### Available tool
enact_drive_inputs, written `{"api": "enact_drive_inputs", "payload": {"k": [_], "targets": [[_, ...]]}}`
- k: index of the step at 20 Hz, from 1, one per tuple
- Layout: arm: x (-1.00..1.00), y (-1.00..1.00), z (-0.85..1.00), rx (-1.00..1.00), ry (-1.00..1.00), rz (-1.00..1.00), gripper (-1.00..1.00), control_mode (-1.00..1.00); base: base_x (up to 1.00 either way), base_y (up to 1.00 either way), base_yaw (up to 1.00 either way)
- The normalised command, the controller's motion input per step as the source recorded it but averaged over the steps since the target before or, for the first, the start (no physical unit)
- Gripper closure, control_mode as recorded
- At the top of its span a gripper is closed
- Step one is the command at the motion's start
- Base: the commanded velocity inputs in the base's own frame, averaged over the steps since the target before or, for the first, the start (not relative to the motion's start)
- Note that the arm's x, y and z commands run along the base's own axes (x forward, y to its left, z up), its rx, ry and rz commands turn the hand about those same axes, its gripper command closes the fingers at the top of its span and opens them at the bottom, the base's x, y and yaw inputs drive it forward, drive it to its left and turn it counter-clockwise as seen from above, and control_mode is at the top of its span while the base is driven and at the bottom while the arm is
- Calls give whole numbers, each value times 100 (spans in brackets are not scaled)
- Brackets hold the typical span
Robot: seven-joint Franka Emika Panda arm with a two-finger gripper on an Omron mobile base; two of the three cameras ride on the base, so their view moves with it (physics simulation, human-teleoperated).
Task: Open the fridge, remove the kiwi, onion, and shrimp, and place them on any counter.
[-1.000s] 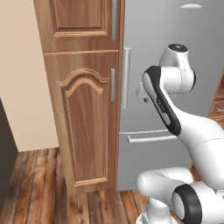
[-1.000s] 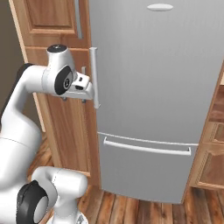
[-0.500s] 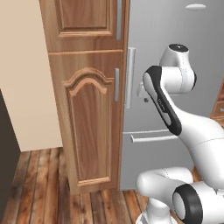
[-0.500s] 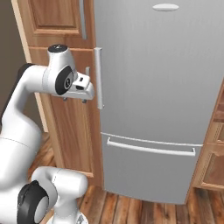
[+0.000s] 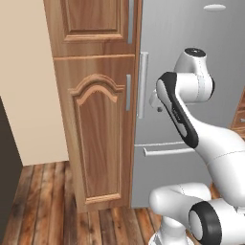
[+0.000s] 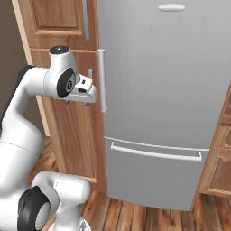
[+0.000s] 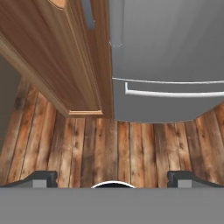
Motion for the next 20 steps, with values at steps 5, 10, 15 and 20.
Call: {"api": "enact_drive_inputs", "payload": {"k": [5,10,15,20], "targets": [[0,0,0,0,0,0,-100,100,2,0,0],[20,1,-9,5,-14,0,-100,-100,0,0,0],[42,5,-2,8,-28,0,-100,-100,0,0,0],[46,0,2,9,-24,-1,-100,-100,0,0,0]]}}
